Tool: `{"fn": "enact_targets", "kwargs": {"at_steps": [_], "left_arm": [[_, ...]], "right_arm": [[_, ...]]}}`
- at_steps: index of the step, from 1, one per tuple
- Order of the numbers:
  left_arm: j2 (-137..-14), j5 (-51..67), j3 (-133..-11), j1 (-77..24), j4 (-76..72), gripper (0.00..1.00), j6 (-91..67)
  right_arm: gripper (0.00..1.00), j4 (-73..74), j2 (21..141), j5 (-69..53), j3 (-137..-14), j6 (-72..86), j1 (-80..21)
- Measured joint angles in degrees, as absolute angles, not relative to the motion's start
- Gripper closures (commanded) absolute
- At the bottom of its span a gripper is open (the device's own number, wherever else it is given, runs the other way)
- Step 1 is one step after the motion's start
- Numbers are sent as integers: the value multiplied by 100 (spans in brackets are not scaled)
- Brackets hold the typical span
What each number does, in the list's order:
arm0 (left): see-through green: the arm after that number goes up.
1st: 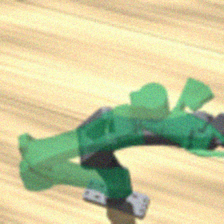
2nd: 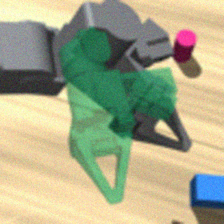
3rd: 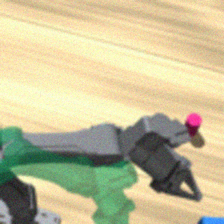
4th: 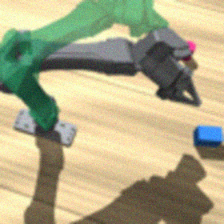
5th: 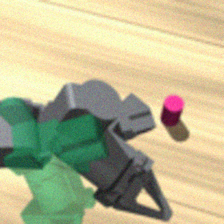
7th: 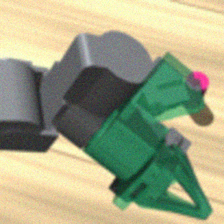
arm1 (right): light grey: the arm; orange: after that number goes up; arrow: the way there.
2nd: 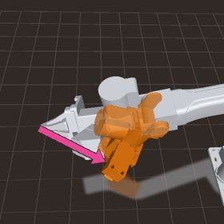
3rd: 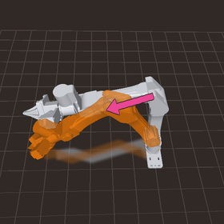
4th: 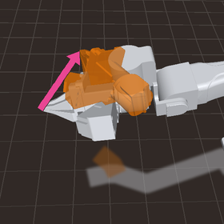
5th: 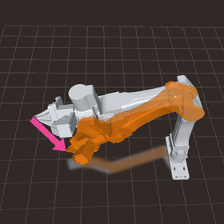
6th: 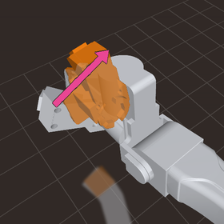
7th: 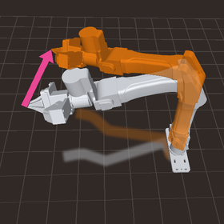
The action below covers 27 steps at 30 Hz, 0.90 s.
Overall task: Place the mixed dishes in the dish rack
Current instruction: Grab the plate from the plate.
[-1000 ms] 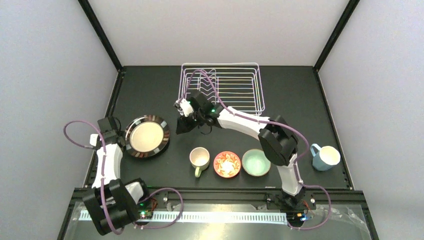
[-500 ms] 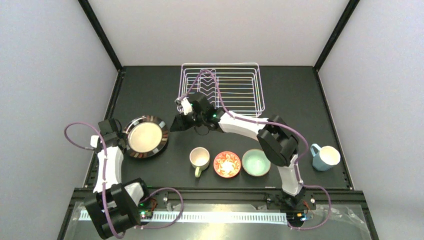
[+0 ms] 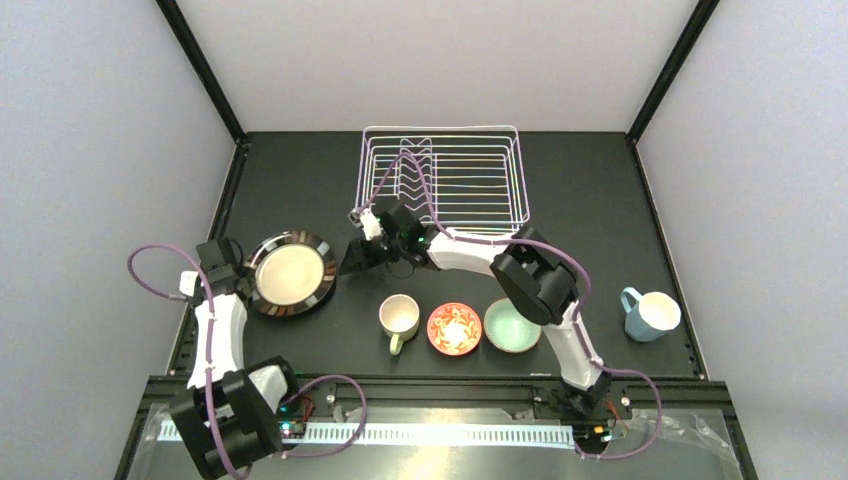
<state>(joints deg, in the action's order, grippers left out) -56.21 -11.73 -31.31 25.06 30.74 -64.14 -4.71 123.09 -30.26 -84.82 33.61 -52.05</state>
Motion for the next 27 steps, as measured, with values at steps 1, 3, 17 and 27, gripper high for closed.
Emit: {"fn": "enact_targets", "kwargs": {"at_steps": [1,3,17,27], "left_arm": [[-5594,-1203,-3131,2506,3096,1,-6414],[-5544,-1295,-3133,2506,3175,1,-6410],[-5214,-1649,-3135,2587,3511,1,-6410],[-5306,-1645,-3089,2766,3380,1,-6407]], "right_arm": [[25,-473,12359,-3039,-8482,3367,-5205],[25,-478,12429,-3068,-8482,3382,-5205],[25,-381,12737,-3170,-8803,3347,-5205],[25,-290,12886,-3170,-8995,3334,-5205]]}}
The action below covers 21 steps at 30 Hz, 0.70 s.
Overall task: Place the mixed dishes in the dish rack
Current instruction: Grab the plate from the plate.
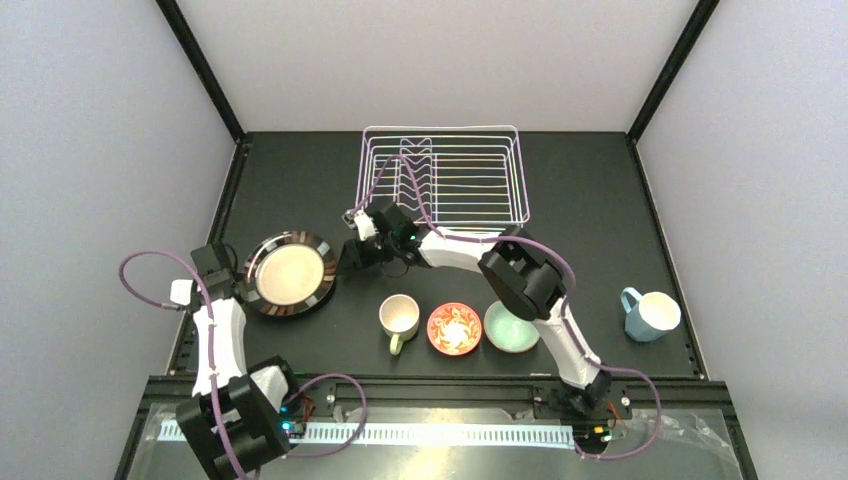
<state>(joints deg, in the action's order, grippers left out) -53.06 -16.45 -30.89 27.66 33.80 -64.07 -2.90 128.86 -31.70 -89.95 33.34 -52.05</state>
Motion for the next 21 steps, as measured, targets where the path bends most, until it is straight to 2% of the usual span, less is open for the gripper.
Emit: {"fn": "enact_targets", "kwargs": {"at_steps": [21], "left_arm": [[-6165,-1472,-3057,3105,2473,1,-6587]], "right_arm": [[24,14,13321,-3201,-9808,3186,-5199]]}}
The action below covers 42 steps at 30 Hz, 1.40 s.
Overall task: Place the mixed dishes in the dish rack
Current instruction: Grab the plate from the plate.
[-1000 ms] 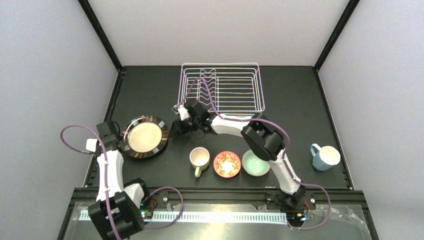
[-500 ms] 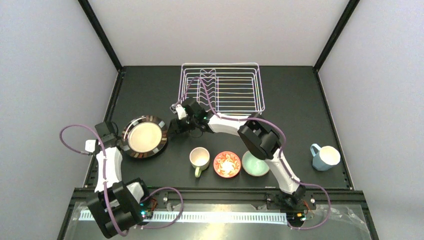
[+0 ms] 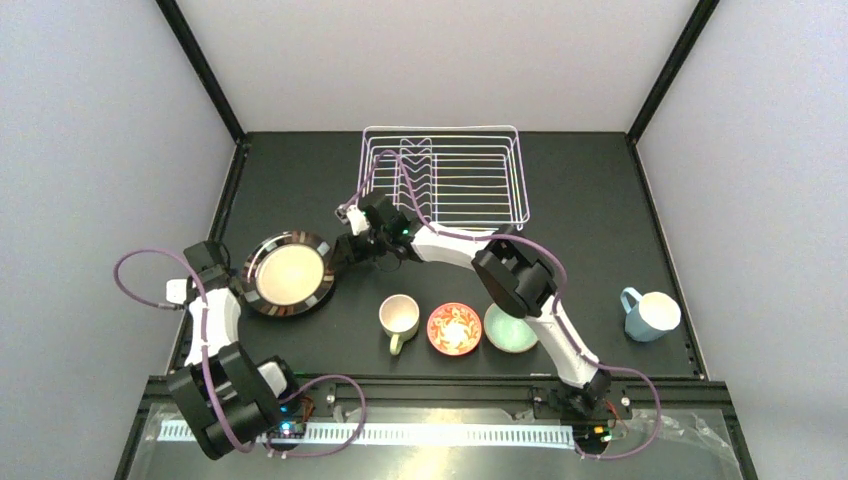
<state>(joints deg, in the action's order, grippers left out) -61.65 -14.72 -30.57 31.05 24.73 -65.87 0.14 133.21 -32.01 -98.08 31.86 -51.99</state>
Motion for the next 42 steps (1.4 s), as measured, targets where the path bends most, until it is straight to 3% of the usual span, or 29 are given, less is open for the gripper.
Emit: {"fn": "enact_targets", "kwargs": {"at_steps": [15,25,42], "left_arm": [[-6869,-1221,-3081,3269,1929,1,-6779],[-7924,-423,-3551,3295,1358,3,-6718],[-8429,242,-3966,3343,1151,5,-6191]], "right_arm": [[25,244,13627,-3229,-10217,3135,-5159],[24,344,13714,-3238,-10394,3094,-5133],[24,395,13968,-3253,-10781,3035,-5103]]}}
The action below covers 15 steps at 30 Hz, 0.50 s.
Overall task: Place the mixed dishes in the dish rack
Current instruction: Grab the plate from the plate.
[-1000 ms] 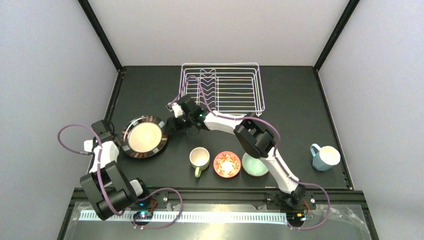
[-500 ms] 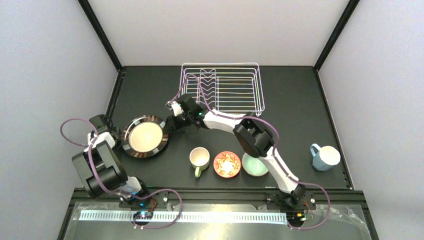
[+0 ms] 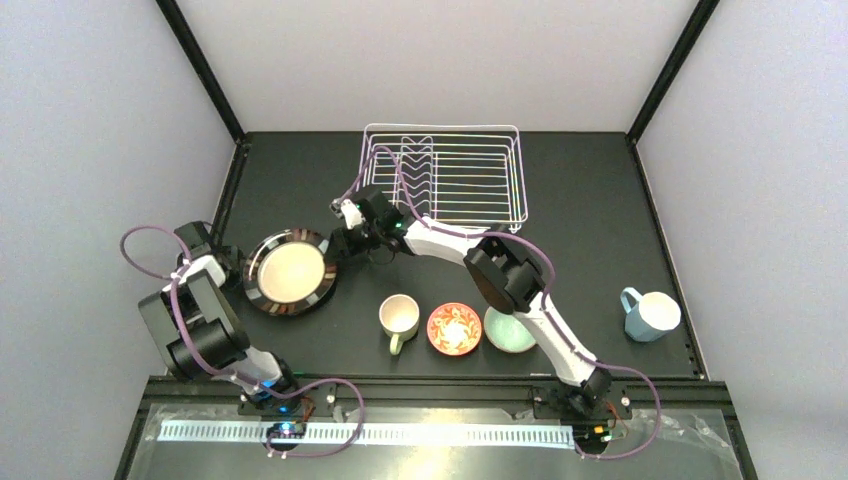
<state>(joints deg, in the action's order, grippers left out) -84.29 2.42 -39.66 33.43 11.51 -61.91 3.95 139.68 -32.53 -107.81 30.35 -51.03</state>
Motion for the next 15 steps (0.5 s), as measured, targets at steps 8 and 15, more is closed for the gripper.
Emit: {"fn": "enact_targets", "kwargs": {"at_steps": [8,15], "left_arm": [[-8702,462,-4047,3365,1133,6,-5907],[-8825,565,-4195,3369,1227,6,-5684]], "right_arm": [[24,379,13990,-3262,-10812,3063,-5074],[25,375,14066,-3332,-10930,3094,-5065]]}}
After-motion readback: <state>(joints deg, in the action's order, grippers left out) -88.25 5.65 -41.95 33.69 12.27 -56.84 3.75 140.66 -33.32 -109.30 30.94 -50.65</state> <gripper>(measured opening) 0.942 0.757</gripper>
